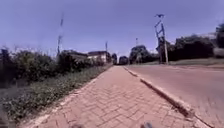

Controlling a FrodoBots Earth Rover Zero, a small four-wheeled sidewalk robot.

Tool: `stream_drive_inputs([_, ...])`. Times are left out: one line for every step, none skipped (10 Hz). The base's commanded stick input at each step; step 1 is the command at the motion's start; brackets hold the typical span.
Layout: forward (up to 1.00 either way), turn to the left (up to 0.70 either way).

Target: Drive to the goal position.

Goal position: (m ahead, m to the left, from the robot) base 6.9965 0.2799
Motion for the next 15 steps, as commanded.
stream_drive_inputs([0.85,0.00])
stream_drive_inputs([0.85,0.00])
stream_drive_inputs([0.85,0.00])
stream_drive_inputs([0.85,0.00])
stream_drive_inputs([0.85,0.00])
stream_drive_inputs([0.85,0.00])
stream_drive_inputs([0.85,0.00])
stream_drive_inputs([0.85,0.00])
stream_drive_inputs([0.85,0.00])
stream_drive_inputs([0.85,0.00])
stream_drive_inputs([0.85,0.00])
stream_drive_inputs([0.85,0.00])
stream_drive_inputs([0.85,0.00])
stream_drive_inputs([0.85,0.00])
stream_drive_inputs([0.85,0.00])
